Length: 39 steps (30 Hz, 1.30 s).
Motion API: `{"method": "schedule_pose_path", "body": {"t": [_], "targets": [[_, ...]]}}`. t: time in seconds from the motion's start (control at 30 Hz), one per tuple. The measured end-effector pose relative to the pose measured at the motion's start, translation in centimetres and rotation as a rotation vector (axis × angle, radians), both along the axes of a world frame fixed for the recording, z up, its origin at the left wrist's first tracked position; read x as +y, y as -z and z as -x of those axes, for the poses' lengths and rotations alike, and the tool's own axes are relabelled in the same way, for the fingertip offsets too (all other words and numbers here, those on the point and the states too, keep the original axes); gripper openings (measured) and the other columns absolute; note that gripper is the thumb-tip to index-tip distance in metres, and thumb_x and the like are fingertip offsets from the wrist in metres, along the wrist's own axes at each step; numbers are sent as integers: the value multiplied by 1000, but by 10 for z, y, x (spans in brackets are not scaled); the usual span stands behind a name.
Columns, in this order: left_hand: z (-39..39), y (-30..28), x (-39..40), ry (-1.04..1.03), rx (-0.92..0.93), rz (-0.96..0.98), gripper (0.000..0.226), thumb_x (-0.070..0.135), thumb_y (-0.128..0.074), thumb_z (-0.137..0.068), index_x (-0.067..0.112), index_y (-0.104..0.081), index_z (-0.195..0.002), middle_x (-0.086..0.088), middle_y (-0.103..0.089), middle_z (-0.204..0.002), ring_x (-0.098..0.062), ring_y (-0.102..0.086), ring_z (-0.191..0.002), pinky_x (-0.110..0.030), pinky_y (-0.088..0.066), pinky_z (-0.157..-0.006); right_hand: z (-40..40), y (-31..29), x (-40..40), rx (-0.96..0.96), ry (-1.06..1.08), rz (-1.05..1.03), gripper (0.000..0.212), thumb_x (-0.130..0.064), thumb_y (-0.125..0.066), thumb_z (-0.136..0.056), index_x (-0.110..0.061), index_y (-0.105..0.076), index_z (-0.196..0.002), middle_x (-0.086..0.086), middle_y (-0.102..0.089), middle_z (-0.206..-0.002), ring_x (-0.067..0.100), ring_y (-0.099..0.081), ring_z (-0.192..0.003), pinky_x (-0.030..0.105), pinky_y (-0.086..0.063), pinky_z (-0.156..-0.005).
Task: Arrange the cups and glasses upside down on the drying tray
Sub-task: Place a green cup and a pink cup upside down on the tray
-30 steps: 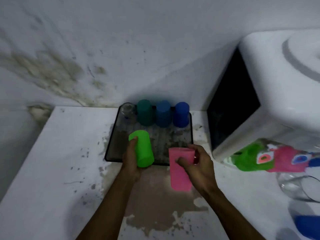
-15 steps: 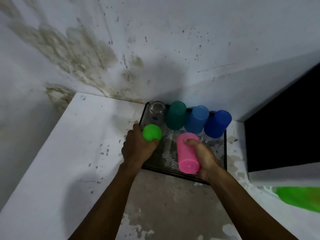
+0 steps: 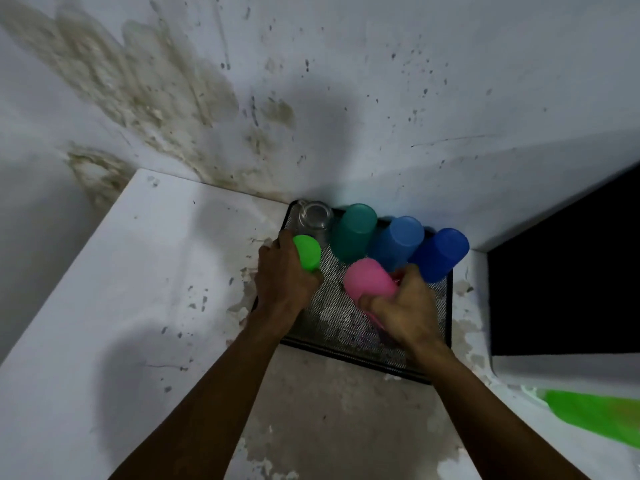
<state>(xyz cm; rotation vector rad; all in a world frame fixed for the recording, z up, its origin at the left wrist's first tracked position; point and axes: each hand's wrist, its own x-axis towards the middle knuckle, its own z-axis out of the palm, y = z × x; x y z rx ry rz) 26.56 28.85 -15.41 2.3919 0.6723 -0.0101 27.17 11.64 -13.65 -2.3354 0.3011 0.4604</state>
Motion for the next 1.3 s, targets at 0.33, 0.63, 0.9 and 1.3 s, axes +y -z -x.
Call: {"method": "schedule_pose_path", "body": {"t": [0.33, 0.63, 0.9, 1.3], "targets": [[-1, 8, 4, 5, -45, 30, 76, 26, -82, -64, 12, -41, -127, -14, -57, -119, -31, -48, -112, -37, -43, -74, -9, -8, 41, -136, -200, 277, 73, -29, -85, -59, -15, -40, -114, 9, -54, -117, 34, -57, -103, 47, -53, -84], [3, 16, 9, 1, -86, 26, 71, 27, -82, -65, 10, -44, -123, -15, -59, -116, -34, -56, -107, -41, -47, -76, -14, 7, 54, -251, -136, 164, 62, -17, -81, -64, -8, -45, -114, 12, -55, -115, 33, -54, -103, 44, -51, -85], [6, 17, 8, 3, -89, 39, 74, 26, -82, -66, 11, -42, -126, -15, -57, -121, -33, -54, -111, -42, -47, -79, -10, 18, 50, -269, -95, 93, 67, -15, -82, -62, -8, -45, -117, 13, -53, -116, 30, -52, -104, 41, -48, -86], [50, -5, -8, 71, -142, 108, 106, 30, -84, -60, 12, -23, -145, -19, -41, -135, -35, -44, -122, -40, -43, -90, 30, -3, -1, -244, -76, -10, 88, -33, -85, -62, -18, -36, -133, 10, -48, -132, 27, -51, -117, 44, -50, -93]]}}
